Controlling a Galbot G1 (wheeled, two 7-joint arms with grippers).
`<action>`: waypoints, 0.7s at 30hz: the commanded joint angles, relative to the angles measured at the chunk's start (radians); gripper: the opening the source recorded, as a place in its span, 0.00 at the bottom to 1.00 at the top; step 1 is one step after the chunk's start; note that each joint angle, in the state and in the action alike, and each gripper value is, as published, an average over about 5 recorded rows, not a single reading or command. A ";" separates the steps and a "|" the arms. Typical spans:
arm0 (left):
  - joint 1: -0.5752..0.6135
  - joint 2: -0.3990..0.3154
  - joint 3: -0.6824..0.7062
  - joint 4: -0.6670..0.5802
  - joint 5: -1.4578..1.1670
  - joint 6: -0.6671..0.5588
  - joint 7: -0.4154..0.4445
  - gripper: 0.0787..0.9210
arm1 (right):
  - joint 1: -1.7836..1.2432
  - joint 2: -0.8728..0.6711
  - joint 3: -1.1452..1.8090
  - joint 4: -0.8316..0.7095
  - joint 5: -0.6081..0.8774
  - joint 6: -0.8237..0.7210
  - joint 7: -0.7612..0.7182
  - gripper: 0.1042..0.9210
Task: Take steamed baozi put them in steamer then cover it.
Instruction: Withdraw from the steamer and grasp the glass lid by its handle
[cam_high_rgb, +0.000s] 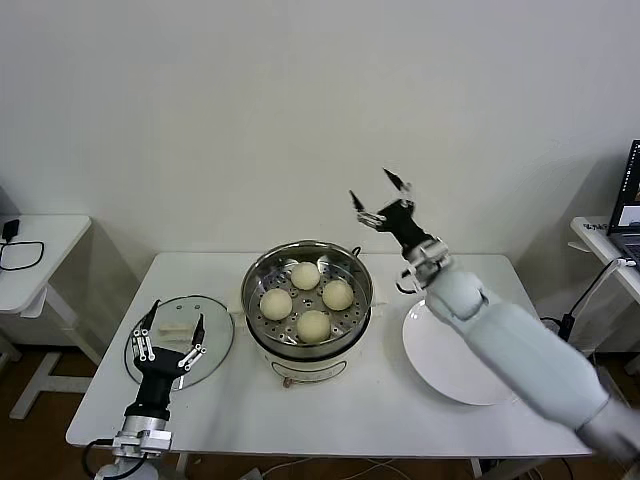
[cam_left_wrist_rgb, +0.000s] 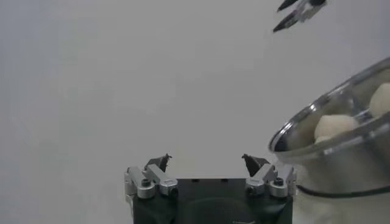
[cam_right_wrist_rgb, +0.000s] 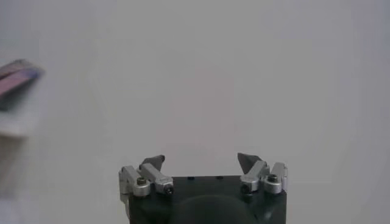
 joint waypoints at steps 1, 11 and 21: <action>-0.032 0.028 -0.026 0.136 0.313 -0.043 -0.036 0.88 | -0.529 0.138 0.526 -0.002 -0.099 0.166 0.043 0.88; -0.065 0.055 -0.090 0.311 0.693 0.007 -0.047 0.88 | -0.676 0.220 0.624 0.022 -0.101 0.195 -0.017 0.88; -0.187 0.075 -0.075 0.493 0.800 -0.016 -0.091 0.88 | -0.724 0.280 0.641 0.061 -0.120 0.188 -0.036 0.88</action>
